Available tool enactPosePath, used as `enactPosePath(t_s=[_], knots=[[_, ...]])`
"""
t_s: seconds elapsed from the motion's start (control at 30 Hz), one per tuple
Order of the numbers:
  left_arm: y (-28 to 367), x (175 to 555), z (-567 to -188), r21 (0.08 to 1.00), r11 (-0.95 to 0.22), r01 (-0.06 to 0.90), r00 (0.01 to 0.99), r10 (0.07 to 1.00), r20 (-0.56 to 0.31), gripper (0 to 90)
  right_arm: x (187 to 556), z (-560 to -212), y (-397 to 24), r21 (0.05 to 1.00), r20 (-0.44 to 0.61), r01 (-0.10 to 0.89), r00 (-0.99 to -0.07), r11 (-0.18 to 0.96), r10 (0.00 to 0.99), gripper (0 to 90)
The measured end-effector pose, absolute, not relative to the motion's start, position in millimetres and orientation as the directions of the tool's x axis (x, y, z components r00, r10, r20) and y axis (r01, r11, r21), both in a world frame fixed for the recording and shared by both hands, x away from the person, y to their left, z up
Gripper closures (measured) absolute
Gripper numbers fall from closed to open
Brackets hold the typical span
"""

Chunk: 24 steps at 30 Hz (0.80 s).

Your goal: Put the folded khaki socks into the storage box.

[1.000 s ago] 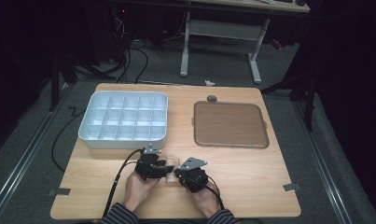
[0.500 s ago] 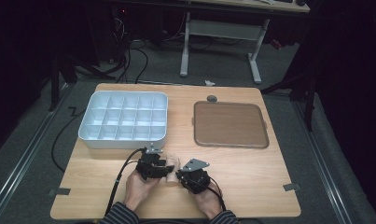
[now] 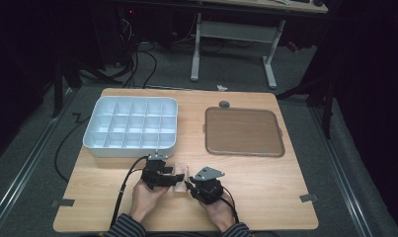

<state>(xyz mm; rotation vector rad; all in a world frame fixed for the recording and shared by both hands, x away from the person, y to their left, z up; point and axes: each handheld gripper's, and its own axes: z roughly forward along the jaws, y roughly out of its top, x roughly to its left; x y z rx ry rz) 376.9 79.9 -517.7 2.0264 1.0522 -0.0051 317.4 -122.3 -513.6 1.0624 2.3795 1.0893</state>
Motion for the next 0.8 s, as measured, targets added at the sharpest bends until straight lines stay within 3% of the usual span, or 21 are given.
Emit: enactPosePath(t_s=[0.37, 0.8], knots=[[74, 378, -512, 0.668, -0.302, 0.680, 0.645, 0.680, -0.349, 32.4, 310, -507, -155, 0.771, 0.005, 0.496, -0.633, 0.400, 0.774, 68.8], [67, 383, -521, 0.627, -0.332, 0.705, 0.635, 0.690, -0.348, 38.4, 306, -514, -229, 0.765, -0.032, 0.561, -0.458, 0.317, 0.888, 65.0]])
